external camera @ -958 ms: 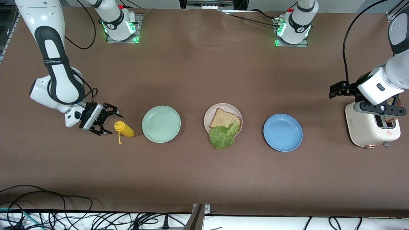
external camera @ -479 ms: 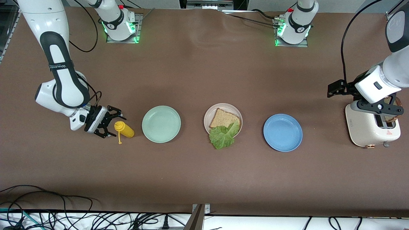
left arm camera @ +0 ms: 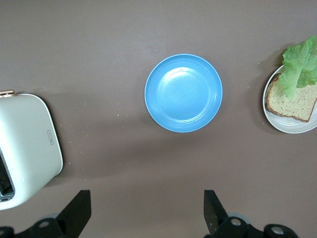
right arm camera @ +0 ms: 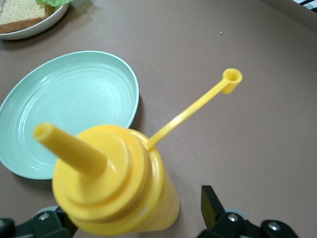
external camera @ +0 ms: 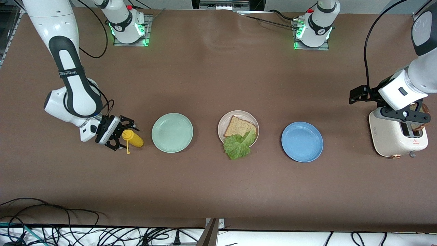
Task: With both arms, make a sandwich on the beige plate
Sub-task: 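Grasp the yellow squeeze bottle with the right gripper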
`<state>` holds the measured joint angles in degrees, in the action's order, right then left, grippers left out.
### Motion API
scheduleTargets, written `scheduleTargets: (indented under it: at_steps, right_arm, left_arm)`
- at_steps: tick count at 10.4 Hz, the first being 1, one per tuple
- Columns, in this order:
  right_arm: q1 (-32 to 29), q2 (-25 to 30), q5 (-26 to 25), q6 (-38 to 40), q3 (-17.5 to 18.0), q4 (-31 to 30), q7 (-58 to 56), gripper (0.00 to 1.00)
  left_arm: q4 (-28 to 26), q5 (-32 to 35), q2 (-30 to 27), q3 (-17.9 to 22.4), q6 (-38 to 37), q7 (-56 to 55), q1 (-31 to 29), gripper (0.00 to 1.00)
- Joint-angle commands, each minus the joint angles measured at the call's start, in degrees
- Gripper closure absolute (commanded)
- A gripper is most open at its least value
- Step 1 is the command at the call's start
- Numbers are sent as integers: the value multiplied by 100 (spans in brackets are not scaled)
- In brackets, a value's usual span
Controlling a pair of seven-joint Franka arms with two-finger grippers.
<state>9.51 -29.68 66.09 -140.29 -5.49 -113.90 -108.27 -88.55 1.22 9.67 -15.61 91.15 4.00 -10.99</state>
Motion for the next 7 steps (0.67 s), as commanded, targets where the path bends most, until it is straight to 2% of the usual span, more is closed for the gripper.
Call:
scheduleTargets:
  at_steps: [1, 2, 3, 4, 7]
  right_arm:
    - [7, -134, 158, -87, 13, 87, -89, 0]
    - [7, -134, 158, -87, 22, 87, -89, 26]
    - [7, -126, 150, -104, 22, 96, -89, 69]
    - [42, -125, 132, -165, 22, 96, -54, 98]
    - [139, -90, -34, -429, 136, 236, 95, 100]
  left_arm:
    - [13, 1, -70, -4, -71, -31, 1, 0]
    - [13, 1, -70, -4, -71, -31, 1, 0]
    - [5, 1, -79, -4, -89, -31, 1, 0]
    - [5, 1, -70, -4, -98, -31, 1, 0]
    - [5, 1, -79, -12, -89, -31, 1, 0]
